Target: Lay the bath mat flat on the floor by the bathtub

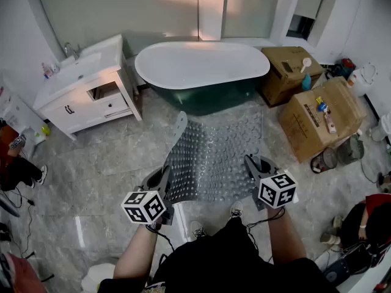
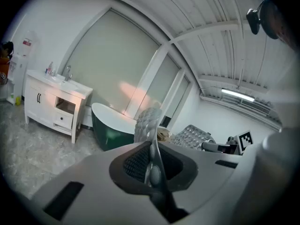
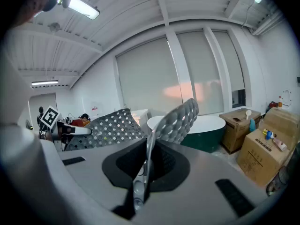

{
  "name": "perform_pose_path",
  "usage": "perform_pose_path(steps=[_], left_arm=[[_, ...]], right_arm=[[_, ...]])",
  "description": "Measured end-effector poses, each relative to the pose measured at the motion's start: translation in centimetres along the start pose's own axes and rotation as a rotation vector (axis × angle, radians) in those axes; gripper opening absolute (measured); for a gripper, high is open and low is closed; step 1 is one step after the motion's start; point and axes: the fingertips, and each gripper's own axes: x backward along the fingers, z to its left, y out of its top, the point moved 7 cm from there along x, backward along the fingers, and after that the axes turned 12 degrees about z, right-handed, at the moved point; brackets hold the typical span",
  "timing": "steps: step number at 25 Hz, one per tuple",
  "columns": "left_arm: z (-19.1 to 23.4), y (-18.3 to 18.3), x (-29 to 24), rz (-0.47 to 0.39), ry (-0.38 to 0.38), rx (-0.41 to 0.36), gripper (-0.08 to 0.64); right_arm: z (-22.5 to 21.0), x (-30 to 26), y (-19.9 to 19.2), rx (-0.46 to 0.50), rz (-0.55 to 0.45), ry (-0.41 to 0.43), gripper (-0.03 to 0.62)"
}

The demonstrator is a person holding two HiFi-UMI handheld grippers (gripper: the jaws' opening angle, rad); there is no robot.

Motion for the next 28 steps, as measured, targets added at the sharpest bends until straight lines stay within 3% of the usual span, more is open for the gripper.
perform_pose_path(steps=[28], left_arm=[[-1.1,-0.2,0.2,0.006,0.006,0.013,0.031]], right_arm=[[-0.5,1.0,-0.2,-0.014,-0.003,0.011,0.031]])
